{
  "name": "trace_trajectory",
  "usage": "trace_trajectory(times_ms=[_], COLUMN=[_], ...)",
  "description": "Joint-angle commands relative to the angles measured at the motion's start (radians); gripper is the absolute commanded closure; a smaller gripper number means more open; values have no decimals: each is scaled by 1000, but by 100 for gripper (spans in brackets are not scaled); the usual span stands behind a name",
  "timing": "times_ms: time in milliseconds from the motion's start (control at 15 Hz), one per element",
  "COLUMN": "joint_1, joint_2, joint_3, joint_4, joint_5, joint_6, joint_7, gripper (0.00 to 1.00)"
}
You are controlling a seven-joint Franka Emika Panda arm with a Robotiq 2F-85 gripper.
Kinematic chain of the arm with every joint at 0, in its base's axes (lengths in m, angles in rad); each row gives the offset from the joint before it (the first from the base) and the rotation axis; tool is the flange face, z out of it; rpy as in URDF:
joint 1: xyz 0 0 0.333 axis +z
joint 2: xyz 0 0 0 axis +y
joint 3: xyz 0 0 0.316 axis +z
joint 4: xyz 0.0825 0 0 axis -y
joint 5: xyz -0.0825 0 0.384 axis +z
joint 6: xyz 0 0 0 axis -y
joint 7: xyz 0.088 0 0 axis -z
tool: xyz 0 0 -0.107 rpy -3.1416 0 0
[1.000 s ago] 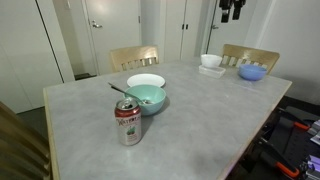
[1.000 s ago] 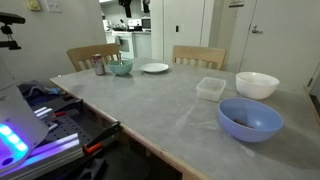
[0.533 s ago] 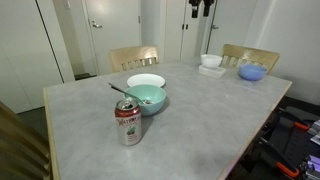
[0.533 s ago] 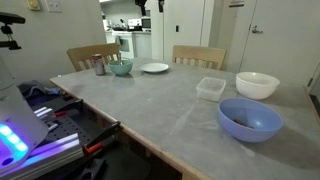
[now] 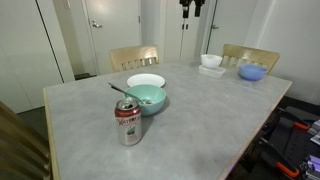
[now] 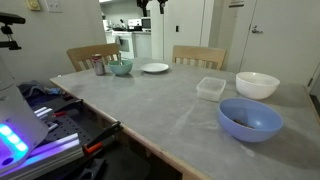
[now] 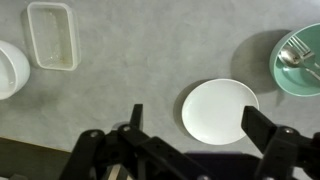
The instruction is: Move the soda can to the right side of the table
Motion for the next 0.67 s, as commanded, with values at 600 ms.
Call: trace_trajectory(times_ms=[600], joint_1=[7], joint_2=[11], joint_3=[9], joint_4=[9], joint_5=[-21], joint_6=[-23], joint_7=[12], gripper=[0])
